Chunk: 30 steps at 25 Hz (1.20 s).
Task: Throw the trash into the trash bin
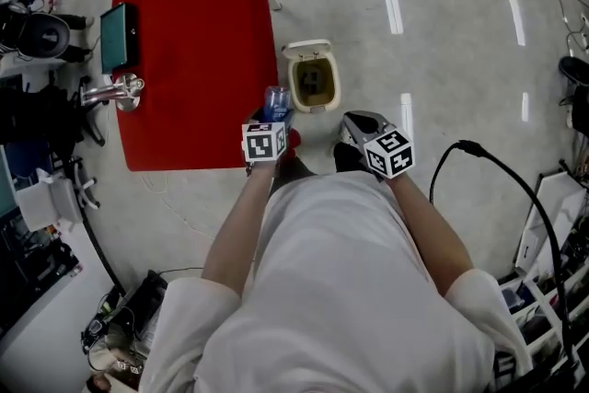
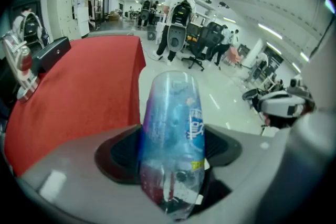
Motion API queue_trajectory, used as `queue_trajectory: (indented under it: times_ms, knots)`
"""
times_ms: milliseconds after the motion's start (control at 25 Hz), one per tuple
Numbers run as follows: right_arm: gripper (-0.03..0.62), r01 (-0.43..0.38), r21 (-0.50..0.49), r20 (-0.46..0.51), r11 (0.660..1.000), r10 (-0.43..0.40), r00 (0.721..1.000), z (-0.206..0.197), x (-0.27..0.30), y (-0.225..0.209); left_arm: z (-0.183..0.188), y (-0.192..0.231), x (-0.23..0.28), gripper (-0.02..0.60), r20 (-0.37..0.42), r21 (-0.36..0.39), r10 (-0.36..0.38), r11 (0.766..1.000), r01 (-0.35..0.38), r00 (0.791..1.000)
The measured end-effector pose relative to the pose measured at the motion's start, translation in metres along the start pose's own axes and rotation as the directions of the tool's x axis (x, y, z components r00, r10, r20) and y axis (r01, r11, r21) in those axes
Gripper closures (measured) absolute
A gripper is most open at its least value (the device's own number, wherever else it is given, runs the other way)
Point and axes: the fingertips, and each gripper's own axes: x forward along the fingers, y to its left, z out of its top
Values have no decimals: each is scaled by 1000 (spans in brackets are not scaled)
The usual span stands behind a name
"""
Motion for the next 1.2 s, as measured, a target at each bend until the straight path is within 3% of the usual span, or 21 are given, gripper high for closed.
queue_trajectory:
  times_ms: [400, 640, 800, 1200]
  knots:
    - [592, -30, -5, -86, 1000, 29, 996, -23, 8, -34, -1, -20, 64, 227, 27, -101, -71, 992, 74, 997]
    - [592, 43, 113, -77, 993, -34, 996, -47, 36, -66, -28, -22, 143, 227, -45, -179, -138, 975, 128, 989]
    - [592, 58, 180, -77, 982, -45, 996, -72, 67, -83, -36, -15, 197, 225, -82, -158, -148, 978, 133, 986]
    - [592, 65, 243, -60, 968, -52, 997, -130, 136, -126, -69, 15, 313, 224, -66, -298, -179, 942, 152, 982]
